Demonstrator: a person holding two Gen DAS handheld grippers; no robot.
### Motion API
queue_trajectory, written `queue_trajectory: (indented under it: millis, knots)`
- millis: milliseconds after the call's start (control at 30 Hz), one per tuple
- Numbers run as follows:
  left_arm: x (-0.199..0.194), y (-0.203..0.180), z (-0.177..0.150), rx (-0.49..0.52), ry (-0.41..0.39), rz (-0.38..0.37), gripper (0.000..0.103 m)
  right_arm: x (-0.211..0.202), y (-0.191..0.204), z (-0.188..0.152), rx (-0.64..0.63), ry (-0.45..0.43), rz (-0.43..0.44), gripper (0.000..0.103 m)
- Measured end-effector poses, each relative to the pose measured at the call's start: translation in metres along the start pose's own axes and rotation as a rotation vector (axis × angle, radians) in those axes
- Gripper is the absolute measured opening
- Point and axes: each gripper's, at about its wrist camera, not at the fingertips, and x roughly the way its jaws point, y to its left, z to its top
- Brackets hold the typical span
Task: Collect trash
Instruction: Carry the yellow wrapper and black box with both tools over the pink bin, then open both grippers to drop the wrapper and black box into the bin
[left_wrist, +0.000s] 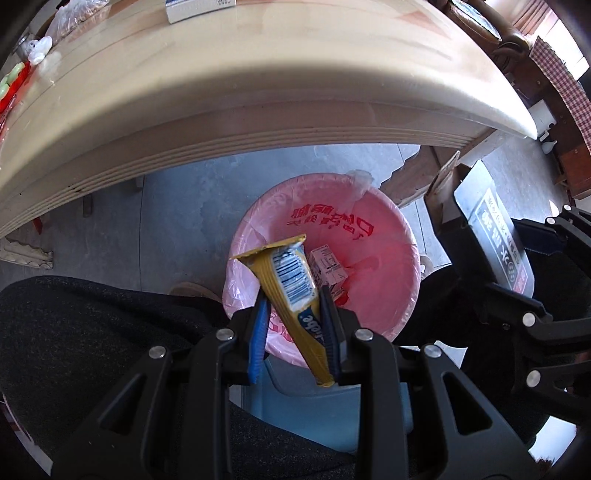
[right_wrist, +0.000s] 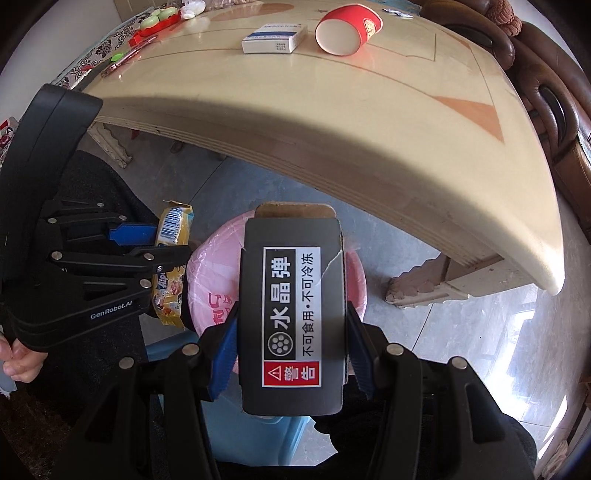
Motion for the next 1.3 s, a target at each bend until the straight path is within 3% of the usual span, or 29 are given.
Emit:
queue_trajectory:
  millis: [667,933,1300]
  knots:
    - [0.094,0.014,0.008,-0.097,0.174,-0.055,0.027,0.117,-0.031,-0.017,0.169,0.137,0.036,0.052]
    - [0.115,0.013,0.011,-0.125,0.22,-0.118,0.027,0.141,-0.04,-0.017,0.196,0.166,0.051,0.052]
    - [0.141,0.014,0.017,-0.144,0.277,-0.073,0.027,0.154,-0.032,-0.015,0.181,0.207,0.068,0.052]
